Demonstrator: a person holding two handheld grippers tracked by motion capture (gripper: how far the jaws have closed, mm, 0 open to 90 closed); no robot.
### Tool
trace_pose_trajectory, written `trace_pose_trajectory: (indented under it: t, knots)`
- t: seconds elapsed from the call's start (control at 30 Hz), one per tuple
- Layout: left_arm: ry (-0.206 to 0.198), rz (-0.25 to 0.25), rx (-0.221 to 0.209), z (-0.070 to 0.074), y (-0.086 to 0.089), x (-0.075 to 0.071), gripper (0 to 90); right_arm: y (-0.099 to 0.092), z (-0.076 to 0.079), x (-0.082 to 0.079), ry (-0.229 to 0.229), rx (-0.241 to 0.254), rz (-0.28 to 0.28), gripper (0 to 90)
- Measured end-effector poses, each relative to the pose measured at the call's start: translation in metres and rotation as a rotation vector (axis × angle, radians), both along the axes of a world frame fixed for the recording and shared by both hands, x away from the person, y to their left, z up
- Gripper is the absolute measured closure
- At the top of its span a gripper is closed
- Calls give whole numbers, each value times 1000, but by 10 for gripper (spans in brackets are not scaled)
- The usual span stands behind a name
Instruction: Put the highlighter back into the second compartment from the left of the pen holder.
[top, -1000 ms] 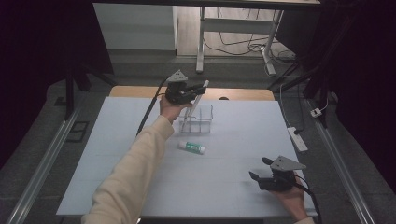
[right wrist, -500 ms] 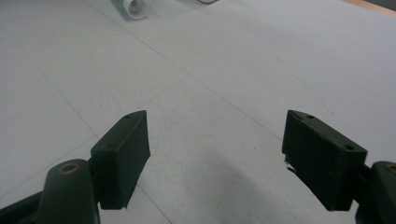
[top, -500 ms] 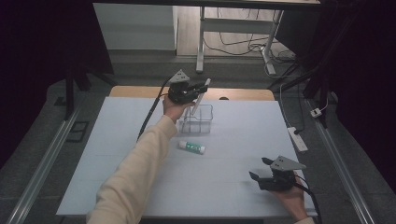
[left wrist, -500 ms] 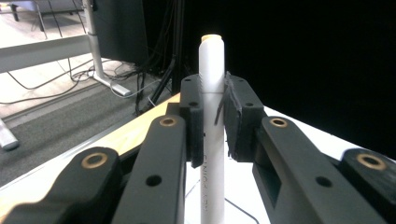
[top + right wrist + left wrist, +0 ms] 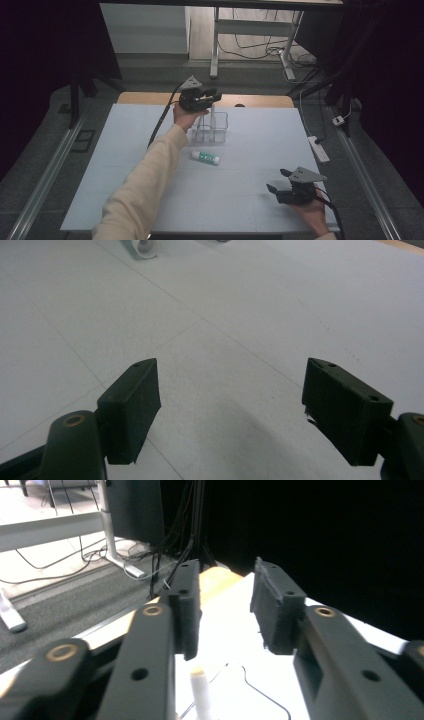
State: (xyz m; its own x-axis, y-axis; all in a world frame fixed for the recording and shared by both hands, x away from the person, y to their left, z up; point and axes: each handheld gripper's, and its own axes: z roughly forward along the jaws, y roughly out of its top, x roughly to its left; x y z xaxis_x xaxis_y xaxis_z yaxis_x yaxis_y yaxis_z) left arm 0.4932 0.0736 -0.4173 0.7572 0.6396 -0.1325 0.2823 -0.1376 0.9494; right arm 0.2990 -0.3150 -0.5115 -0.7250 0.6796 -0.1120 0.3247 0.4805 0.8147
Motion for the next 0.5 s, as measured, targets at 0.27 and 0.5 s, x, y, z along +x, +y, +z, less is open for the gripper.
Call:
trace_pose_trajectory:
  t: [0.27, 0.5]
  knots:
    - [24, -13, 32, 2, 10, -14, 576, 0, 1, 0, 2, 6, 4, 232]
    - [22, -20, 65, 1, 23, -30, 569, 0, 2, 0, -4, 13, 12, 232]
